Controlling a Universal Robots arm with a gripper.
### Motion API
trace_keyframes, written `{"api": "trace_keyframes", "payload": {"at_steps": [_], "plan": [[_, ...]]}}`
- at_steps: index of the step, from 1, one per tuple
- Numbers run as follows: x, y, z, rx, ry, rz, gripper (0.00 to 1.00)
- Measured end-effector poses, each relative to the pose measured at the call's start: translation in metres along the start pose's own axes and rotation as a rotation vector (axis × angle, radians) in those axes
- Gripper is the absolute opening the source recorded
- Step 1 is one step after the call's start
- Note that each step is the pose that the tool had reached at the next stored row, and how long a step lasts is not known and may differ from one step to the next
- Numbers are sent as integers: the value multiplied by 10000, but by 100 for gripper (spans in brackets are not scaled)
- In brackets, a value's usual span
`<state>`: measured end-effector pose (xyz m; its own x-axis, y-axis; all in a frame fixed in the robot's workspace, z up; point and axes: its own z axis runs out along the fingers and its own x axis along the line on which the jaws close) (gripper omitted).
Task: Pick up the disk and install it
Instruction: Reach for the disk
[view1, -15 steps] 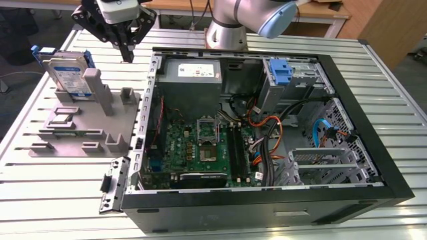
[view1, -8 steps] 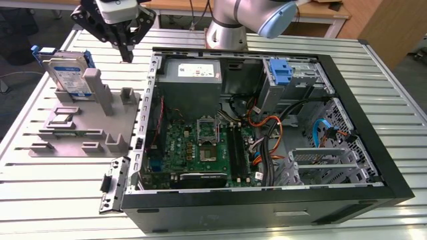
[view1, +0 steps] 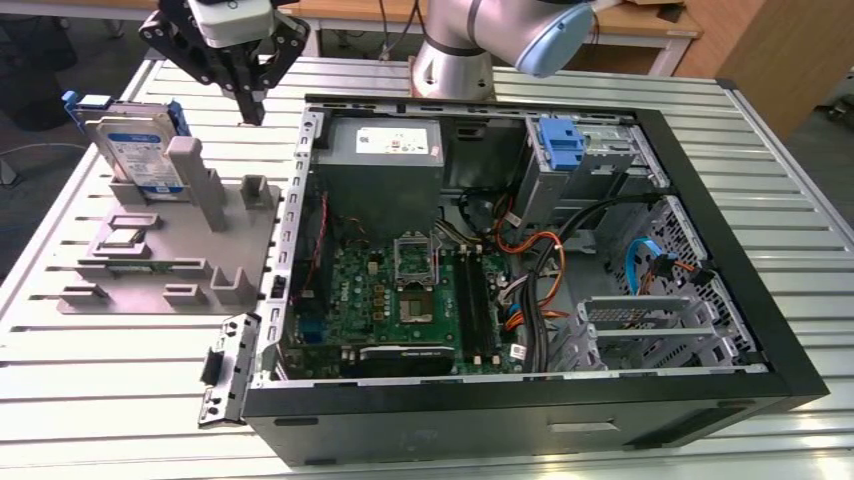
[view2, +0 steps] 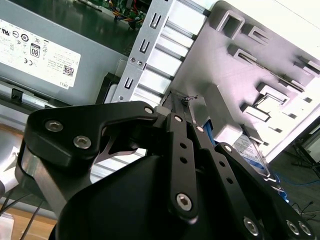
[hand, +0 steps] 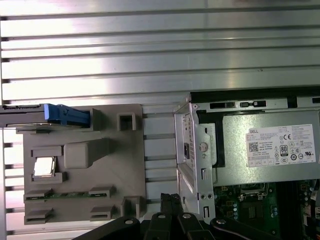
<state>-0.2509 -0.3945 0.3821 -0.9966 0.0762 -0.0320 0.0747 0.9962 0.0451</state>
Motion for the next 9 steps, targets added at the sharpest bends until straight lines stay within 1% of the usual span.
{"api": "trace_keyframes", "payload": {"at_steps": [7, 9], "plan": [[1, 0, 0, 0, -1, -1, 10], [18, -1, 3, 1, 0, 2, 10]]}}
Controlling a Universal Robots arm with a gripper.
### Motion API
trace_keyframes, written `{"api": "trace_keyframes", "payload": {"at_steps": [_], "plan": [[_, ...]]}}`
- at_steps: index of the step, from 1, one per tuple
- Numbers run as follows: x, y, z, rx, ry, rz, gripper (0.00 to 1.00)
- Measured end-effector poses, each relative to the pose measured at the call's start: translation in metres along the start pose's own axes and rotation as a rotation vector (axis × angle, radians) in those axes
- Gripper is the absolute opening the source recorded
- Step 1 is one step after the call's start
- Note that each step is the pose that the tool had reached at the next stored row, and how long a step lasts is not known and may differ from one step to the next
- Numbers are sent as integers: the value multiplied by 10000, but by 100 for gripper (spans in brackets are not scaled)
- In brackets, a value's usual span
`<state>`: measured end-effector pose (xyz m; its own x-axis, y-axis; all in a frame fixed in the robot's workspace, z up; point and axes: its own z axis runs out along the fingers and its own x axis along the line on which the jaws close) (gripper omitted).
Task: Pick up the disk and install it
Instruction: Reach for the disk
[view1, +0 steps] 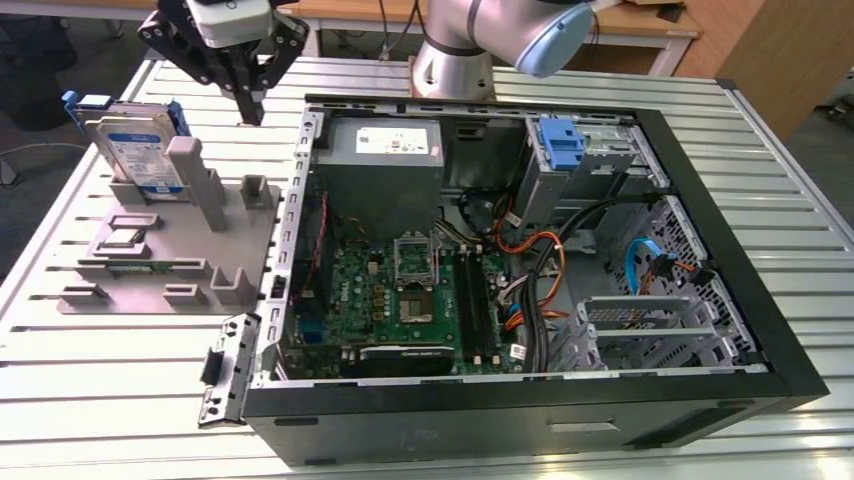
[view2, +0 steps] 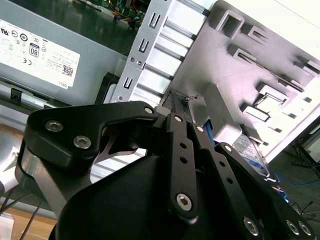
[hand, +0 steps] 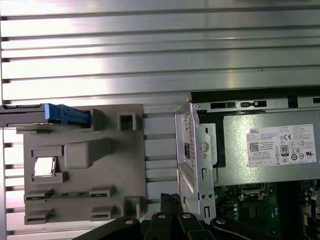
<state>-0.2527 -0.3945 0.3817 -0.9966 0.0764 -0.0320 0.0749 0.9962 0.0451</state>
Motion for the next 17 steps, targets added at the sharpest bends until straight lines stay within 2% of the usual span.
{"api": "trace_keyframes", "payload": {"at_steps": [8, 17], "plan": [[106, 22, 31, 0, -1, -2, 10], [274, 69, 66, -2, -2, -1, 10]]}}
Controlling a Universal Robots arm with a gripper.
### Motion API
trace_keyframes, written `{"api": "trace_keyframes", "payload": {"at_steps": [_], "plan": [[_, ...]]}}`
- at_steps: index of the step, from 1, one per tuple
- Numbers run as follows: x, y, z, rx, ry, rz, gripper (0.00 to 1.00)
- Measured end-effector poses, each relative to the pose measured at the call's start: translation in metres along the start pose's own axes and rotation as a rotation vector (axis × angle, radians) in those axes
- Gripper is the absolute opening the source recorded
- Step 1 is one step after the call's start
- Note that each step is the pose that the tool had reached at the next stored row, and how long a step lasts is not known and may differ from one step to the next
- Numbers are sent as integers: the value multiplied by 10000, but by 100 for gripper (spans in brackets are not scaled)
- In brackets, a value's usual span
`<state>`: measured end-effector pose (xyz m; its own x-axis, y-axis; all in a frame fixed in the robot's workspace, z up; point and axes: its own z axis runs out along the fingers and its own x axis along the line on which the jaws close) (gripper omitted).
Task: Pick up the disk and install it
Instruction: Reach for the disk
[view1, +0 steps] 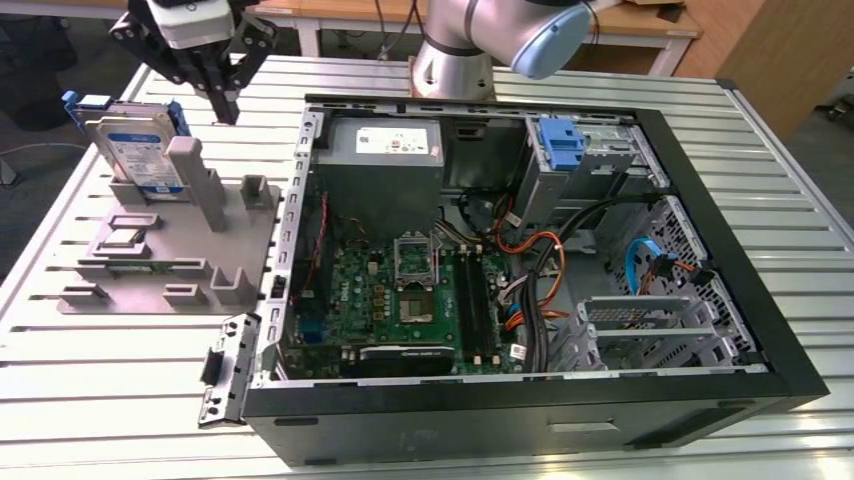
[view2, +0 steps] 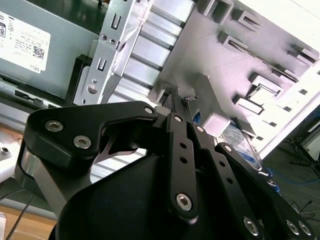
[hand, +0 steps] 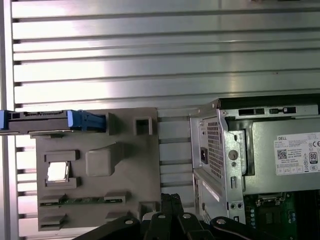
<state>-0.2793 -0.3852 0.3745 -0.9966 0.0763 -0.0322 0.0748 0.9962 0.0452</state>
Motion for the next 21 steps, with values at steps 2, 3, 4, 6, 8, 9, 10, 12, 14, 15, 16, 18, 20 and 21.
{"api": "trace_keyframes", "payload": {"at_steps": [2, 3, 4, 6, 8, 9, 10, 12, 14, 15, 16, 18, 20, 21], "plan": [[25, 9, 6, 2, 2, -1, 10], [40, 13, 9, 2, 2, -2, 10], [58, 15, 12, 3, 2, -2, 10], [97, 15, 17, 2, -1, -1, 10], [118, 14, 19, 1, -2, 0, 10], [118, 14, 19, 1, -2, -1, 10], [118, 14, 19, 1, -1, -2, 10], [163, 10, 17, 1, -1, -1, 10], [164, 10, 17, 1, -2, -1, 10], [165, 10, 17, 1, -1, -1, 10], [165, 10, 17, 1, -1, -1, 10], [166, 10, 17, 1, -1, -1, 10], [167, 10, 17, 1, -1, -1, 10], [168, 10, 17, 1, -2, -1, 10]]}}
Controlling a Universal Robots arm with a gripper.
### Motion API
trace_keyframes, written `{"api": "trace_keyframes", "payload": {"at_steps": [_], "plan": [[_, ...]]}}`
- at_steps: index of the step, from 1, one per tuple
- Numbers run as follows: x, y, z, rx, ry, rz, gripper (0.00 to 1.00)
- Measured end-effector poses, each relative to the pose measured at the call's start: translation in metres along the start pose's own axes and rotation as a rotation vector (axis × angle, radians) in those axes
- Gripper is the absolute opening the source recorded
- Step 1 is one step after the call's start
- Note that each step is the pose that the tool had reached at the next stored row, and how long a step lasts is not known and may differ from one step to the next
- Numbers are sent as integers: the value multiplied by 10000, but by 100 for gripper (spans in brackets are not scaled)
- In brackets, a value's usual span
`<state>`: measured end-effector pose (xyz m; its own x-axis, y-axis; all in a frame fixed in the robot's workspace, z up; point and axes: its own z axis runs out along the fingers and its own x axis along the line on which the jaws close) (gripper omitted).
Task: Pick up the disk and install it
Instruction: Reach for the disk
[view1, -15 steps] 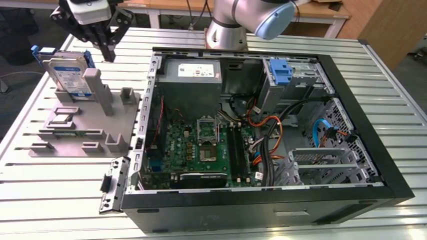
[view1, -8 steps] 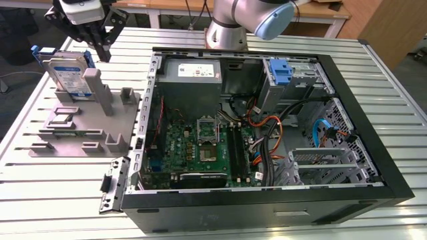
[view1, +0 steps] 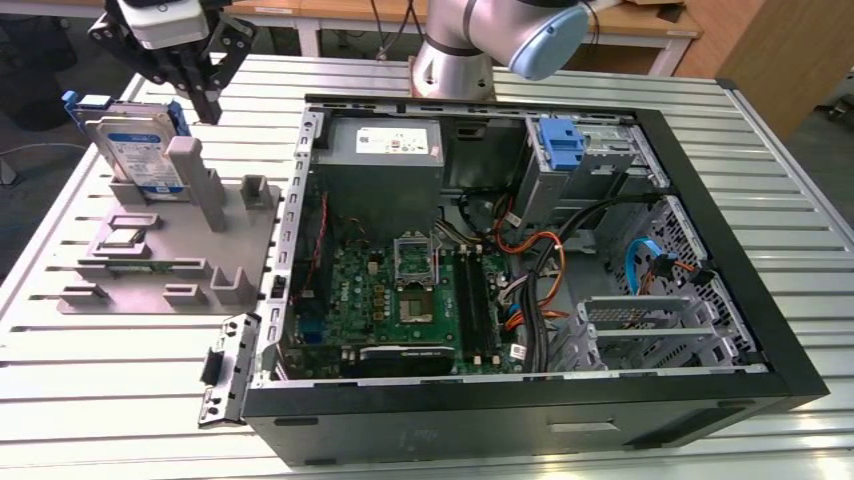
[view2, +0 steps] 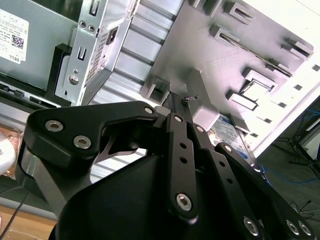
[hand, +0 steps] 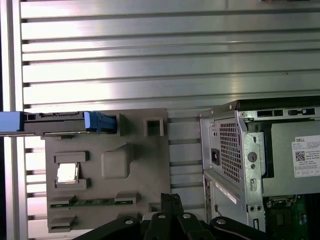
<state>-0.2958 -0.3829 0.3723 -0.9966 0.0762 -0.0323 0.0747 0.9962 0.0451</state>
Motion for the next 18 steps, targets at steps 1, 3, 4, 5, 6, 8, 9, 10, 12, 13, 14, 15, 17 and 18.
{"api": "trace_keyframes", "payload": {"at_steps": [1, 3, 4, 5, 6, 8, 9, 10, 12, 13, 14, 15, 17, 18], "plan": [[0, 0, 1, 1, 1, 0, 10], [13, 0, 9, 0, 0, 3, 10], [30, -1, 14, 1, 1, 1, 10], [54, -2, 19, 1, 0, 0, 10], [85, -2, 24, 1, 0, 0, 10], [155, 1, 35, 0, 0, 0, 10], [188, 3, 41, 1, 1, 1, 10], [217, 5, 48, 1, 0, 1, 10], [267, 13, 66, 5, -1, 1, 10], [288, 18, 79, 18, -3, 1, 10], [302, 22, 94, 50, -5, 6, 10], [312, 25, 107, 93, -7, 15, 10], [328, 33, 130, 209, -15, 45, 10], [334, 36, 141, 264, -19, 67, 10]]}}
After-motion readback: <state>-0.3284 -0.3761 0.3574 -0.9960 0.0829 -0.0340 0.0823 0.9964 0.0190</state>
